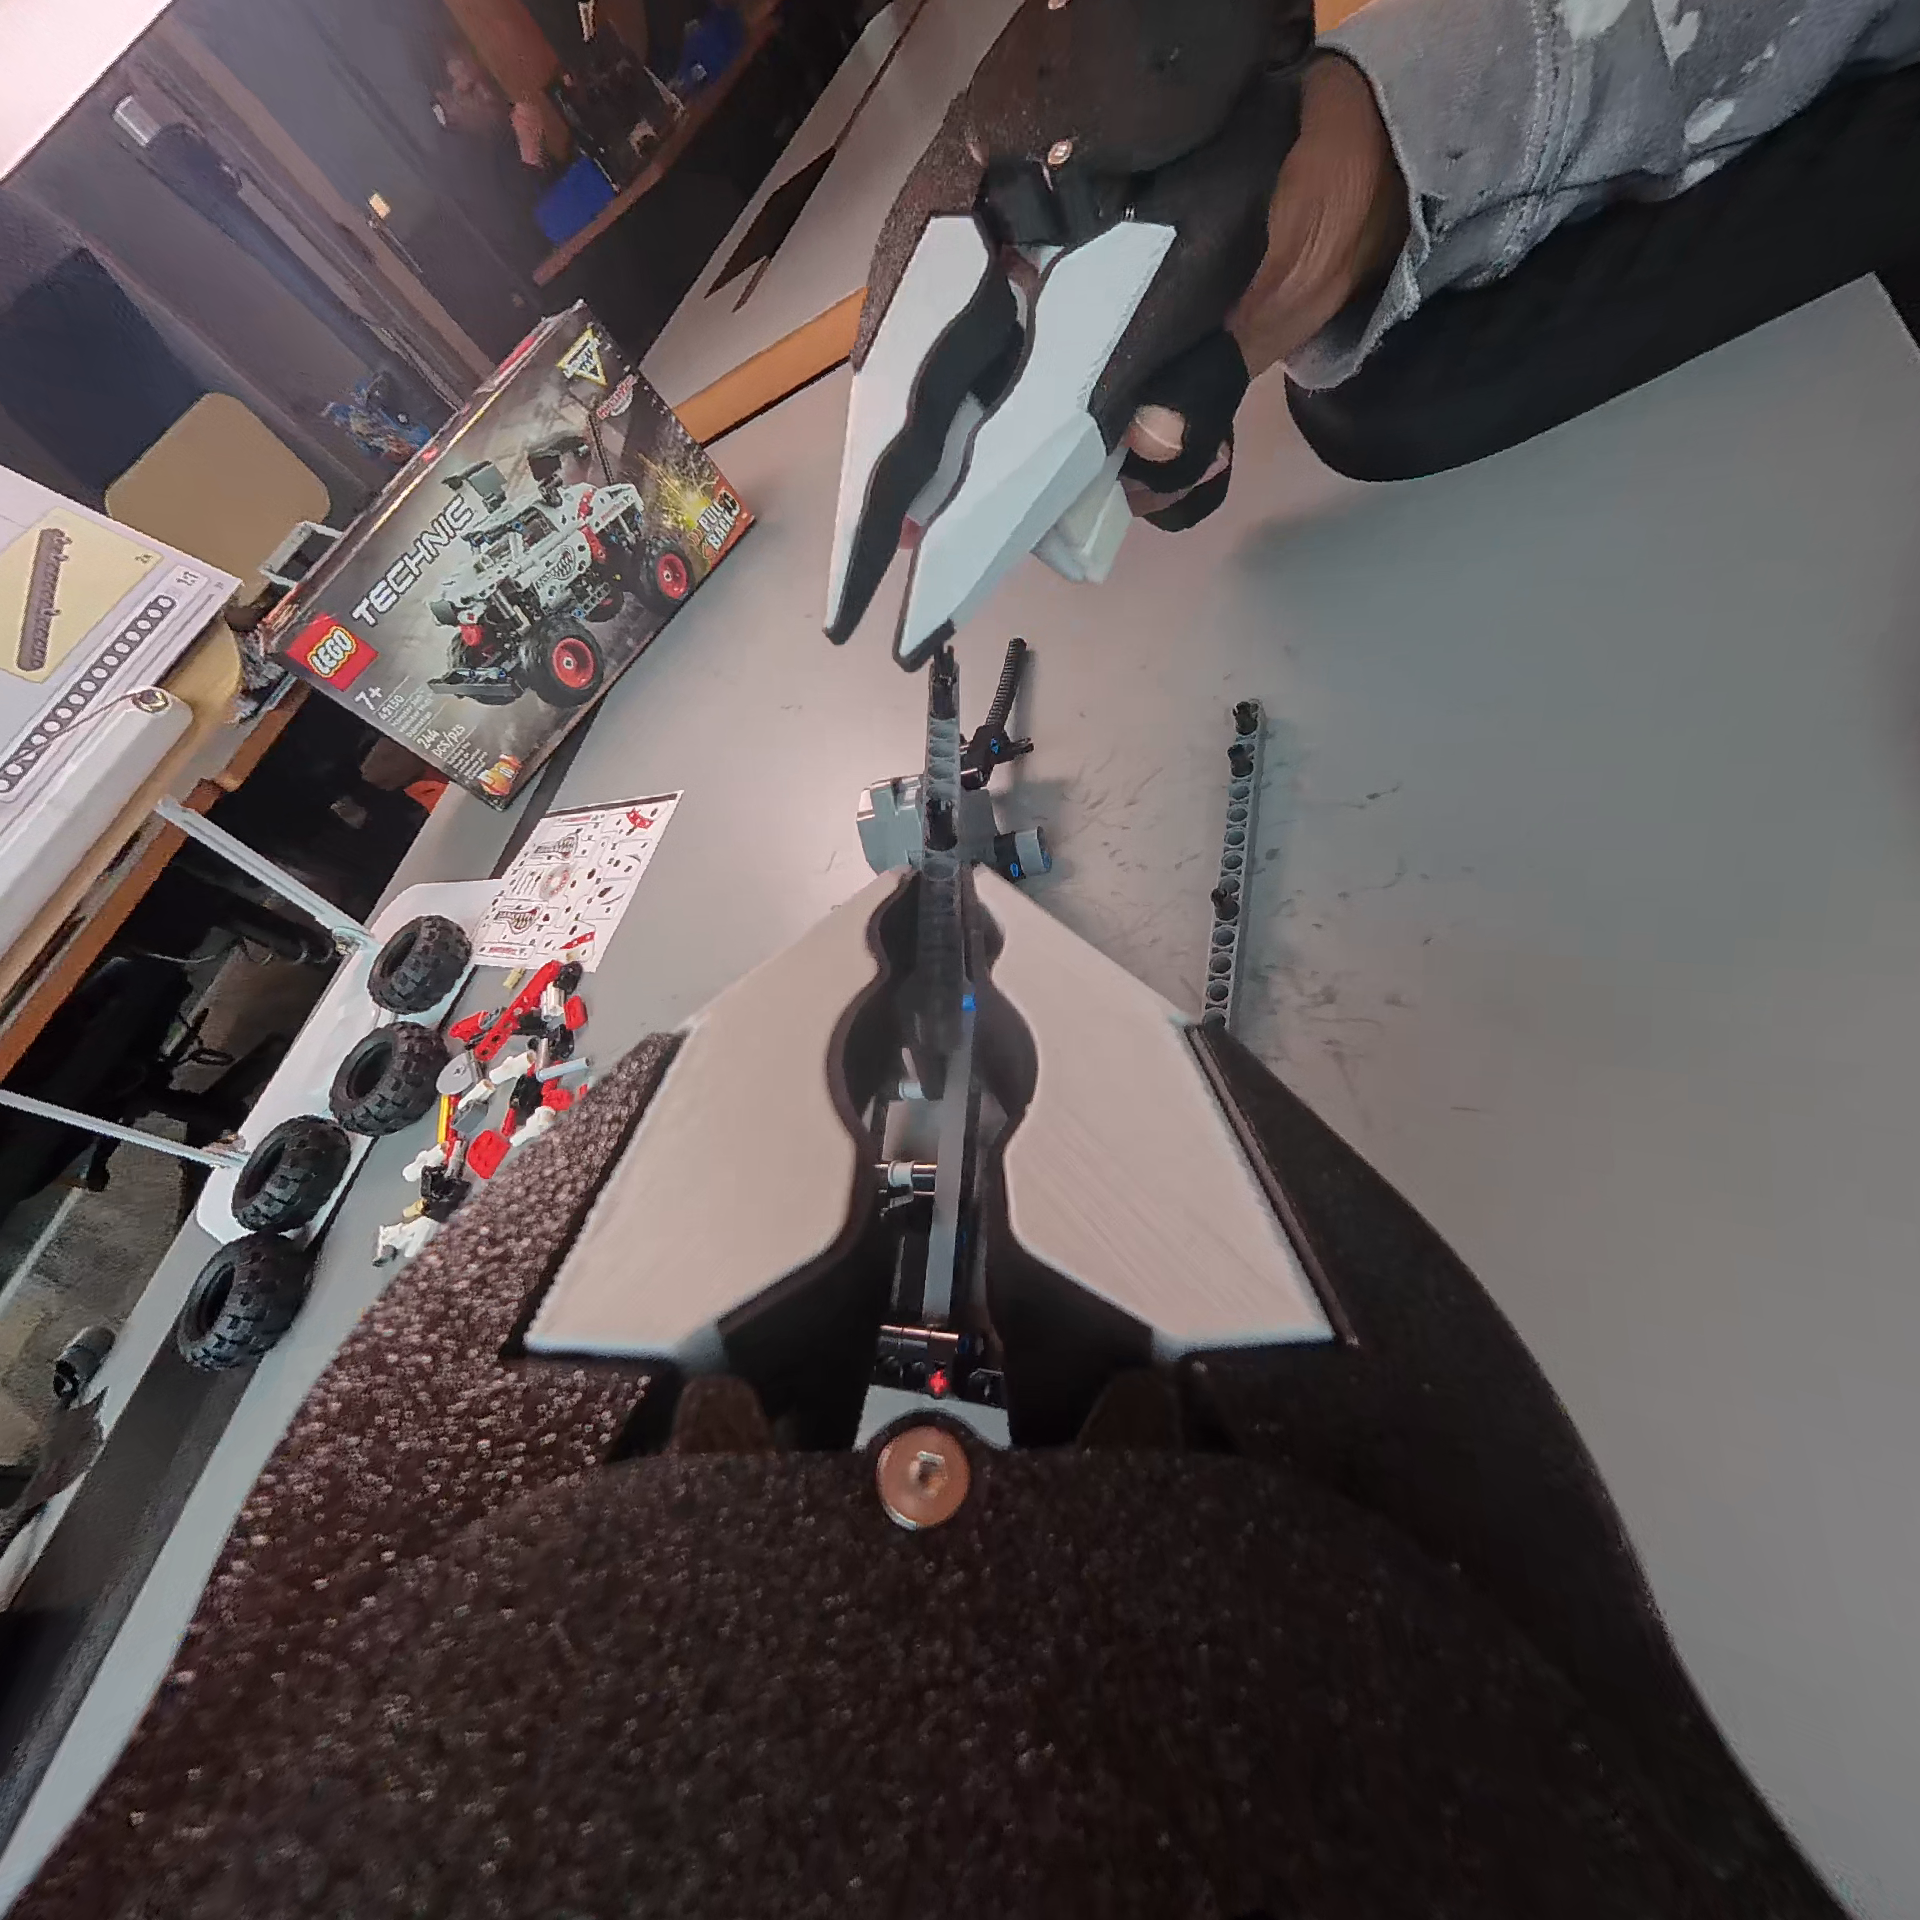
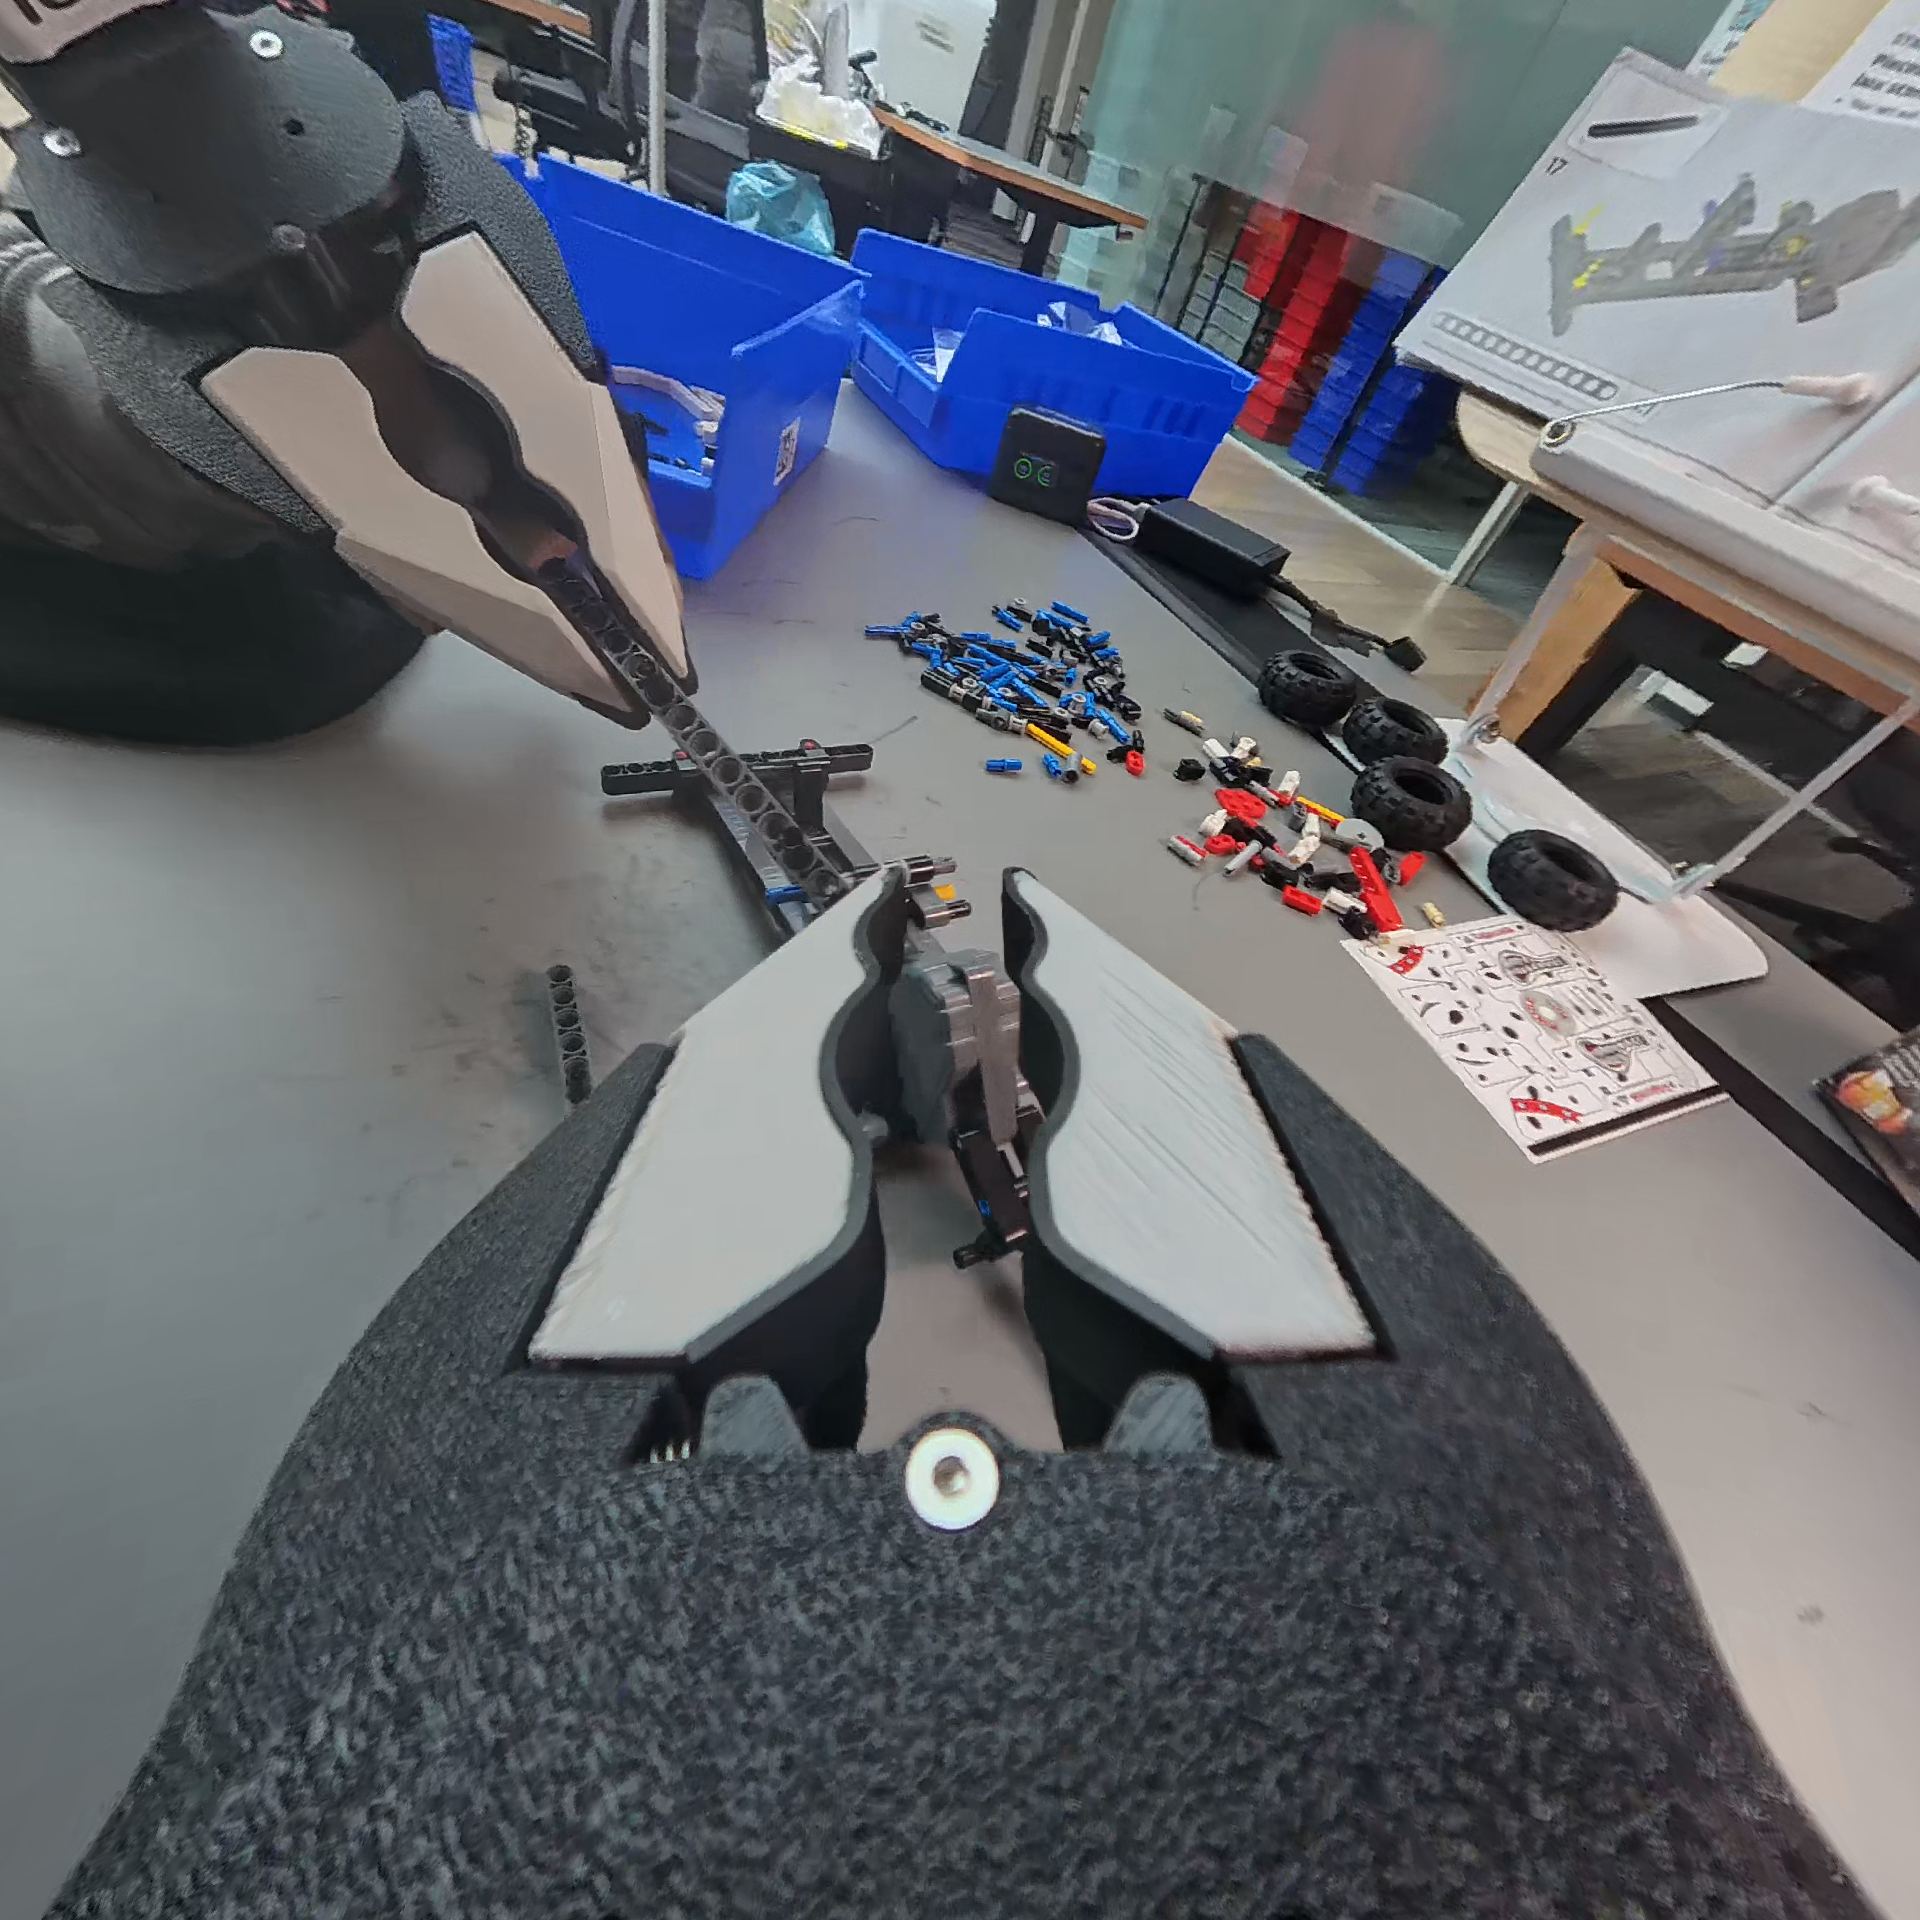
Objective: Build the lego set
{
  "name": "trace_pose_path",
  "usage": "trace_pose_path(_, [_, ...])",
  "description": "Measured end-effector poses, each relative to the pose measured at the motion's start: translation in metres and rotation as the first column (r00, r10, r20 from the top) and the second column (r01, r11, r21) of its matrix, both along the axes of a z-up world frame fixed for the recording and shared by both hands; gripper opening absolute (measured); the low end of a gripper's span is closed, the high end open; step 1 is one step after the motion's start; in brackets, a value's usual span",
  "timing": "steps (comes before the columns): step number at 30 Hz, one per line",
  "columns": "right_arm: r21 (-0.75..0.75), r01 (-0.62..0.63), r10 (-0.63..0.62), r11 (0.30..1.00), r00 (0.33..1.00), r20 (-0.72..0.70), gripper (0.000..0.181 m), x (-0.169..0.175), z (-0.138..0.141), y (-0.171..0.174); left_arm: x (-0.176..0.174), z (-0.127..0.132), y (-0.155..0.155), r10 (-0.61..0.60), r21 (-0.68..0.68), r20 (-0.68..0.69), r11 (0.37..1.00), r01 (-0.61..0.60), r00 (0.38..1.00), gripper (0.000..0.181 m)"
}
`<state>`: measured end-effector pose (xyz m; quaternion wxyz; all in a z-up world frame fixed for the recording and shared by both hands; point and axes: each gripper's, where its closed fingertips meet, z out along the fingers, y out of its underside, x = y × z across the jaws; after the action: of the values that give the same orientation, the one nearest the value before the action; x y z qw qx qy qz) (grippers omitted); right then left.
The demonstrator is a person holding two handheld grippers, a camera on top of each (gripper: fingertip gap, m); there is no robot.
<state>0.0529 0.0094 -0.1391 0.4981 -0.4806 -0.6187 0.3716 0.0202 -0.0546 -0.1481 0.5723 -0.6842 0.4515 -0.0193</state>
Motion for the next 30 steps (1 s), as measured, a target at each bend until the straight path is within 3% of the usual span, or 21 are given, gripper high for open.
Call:
trace_pose_path(1, [-0.028, -0.011, 0.011, 1.000, 1.000, 0.019, 0.018, 0.000, -0.003, -0.001, 0.001, 0.000, -0.001, -0.006, 0.013, -0.015, 1.000, 0.006, 1.000, 0.010])
trace_pose_path(7, [-0.247, -0.079, 0.096, 0.966, 0.994, 0.058, 0.027, 0.006, -0.008, -0.004, 0.007, -0.001, -0.004, -0.033, 0.076, -0.090, 0.996, 0.040, 0.995, 0.009])
trace_pose_path(12, [-0.375, -0.181, 0.209, 0.909, 0.977, 0.034, 0.032, 0.017, -0.002, -0.011, 0.010, 0.001, -0.007, -0.053, 0.104, -0.112, 0.992, 0.065, 0.992, 0.010])
trace_pose_path(15, [-0.448, -0.258, 0.300, 0.856, 0.954, 0.023, 0.044, 0.024, -0.002, -0.022, 0.009, 0.001, -0.006, -0.043, 0.118, -0.132, 0.991, 0.059, 0.990, 0.010])
trace_pose_path(20, [-0.457, -0.264, 0.319, 0.849, 0.947, 0.046, 0.044, 0.021, -0.009, -0.027, 0.014, 0.005, -0.010, -0.067, 0.147, -0.141, 0.985, 0.088, 0.988, 0.010])
trace_pose_path(26, [-0.467, -0.315, 0.378, 0.826, 0.925, 0.044, 0.019, 0.019, -0.012, -0.042, 0.020, 0.007, -0.015, -0.103, 0.173, -0.166, 0.976, 0.132, 0.981, 0.010])
trace_pose_path(30, [-0.453, -0.327, 0.385, 0.829, 0.922, 0.040, 0.018, 0.020, -0.012, -0.044, 0.021, 0.007, -0.016, -0.105, 0.174, -0.166, 0.976, 0.134, 0.981, 0.010])
